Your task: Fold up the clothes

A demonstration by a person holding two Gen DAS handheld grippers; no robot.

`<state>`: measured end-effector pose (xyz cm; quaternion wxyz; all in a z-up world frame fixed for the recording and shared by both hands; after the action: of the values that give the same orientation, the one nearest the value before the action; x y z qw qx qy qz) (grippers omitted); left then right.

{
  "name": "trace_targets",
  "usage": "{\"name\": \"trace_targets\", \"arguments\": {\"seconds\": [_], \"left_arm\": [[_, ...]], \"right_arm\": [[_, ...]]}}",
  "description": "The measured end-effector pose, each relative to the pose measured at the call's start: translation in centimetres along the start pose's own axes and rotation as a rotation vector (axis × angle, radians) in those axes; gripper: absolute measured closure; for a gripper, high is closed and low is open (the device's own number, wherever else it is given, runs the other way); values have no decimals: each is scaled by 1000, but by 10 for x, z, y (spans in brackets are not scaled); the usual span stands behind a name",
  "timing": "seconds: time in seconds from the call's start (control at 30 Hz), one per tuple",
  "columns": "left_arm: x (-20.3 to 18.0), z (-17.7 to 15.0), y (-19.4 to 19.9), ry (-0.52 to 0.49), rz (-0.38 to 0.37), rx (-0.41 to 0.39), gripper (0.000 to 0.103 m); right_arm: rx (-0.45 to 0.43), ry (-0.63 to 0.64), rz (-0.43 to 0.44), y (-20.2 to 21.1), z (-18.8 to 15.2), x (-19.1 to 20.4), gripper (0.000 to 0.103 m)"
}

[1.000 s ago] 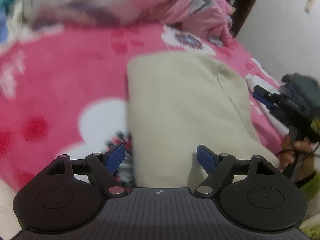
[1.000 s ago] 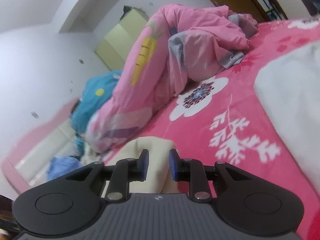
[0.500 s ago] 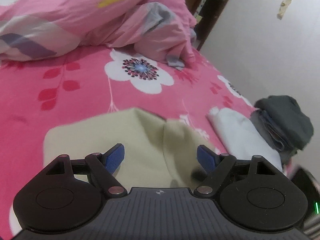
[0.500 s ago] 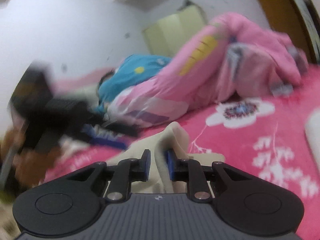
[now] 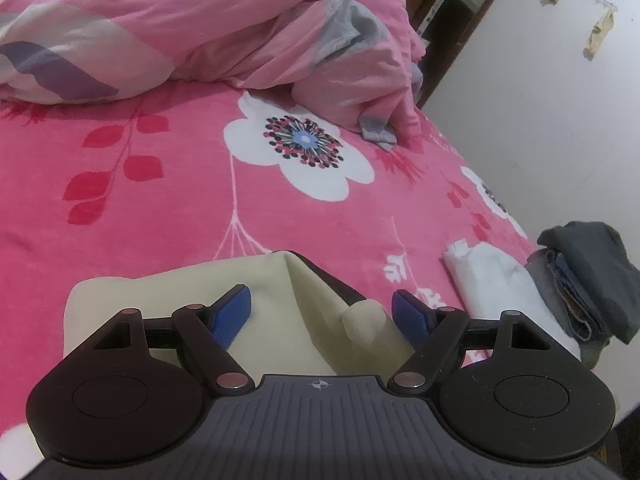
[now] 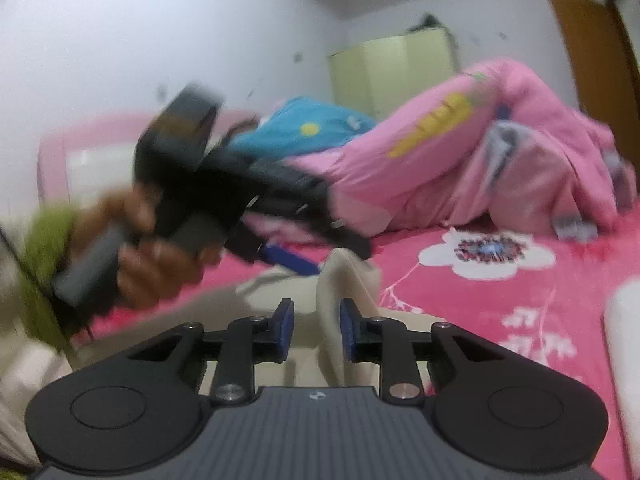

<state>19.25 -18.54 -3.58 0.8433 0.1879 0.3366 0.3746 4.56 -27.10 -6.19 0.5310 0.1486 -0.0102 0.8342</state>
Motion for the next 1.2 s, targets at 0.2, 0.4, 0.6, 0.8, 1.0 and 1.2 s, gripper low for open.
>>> {"name": "trace_targets", "arguments": {"seconds": [0.2,0.4,0.6,0.8,1.0,1.2], "left_arm": [[5,7,1,12,-22,-13,27],[5,14,13,-74,12,-60,25],[-2,10,27,-244,22,-110,23],[-33,-5,23,-640,-62,-82,22],[-42,-12,2,-780,-171,-17,22],[-52,-10,-3,-877,-289,10,22]], "right_arm": [[-69,-481,15,14,1,-77,72],[-64,-539,7,4,10,-96,53],[-11,-455,77,-26,39,-93,24],[191,-489,165,-77,39,-108,31],[372,-525,294,-109,27,-110,78],[368,-422,381,-103,36,-90,90]]}}
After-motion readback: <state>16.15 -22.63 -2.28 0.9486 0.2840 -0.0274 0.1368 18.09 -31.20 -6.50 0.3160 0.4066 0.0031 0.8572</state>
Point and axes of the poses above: each gripper's, at about its wrist camera, not at the fingertips, and y roughly against the way its jaws point, x to its left, z to its top, the point moved 6 cm from there along -y, roughly the way its jaws point, and after that the axes turned 4 degrees about -x, right-handed, at the moved point
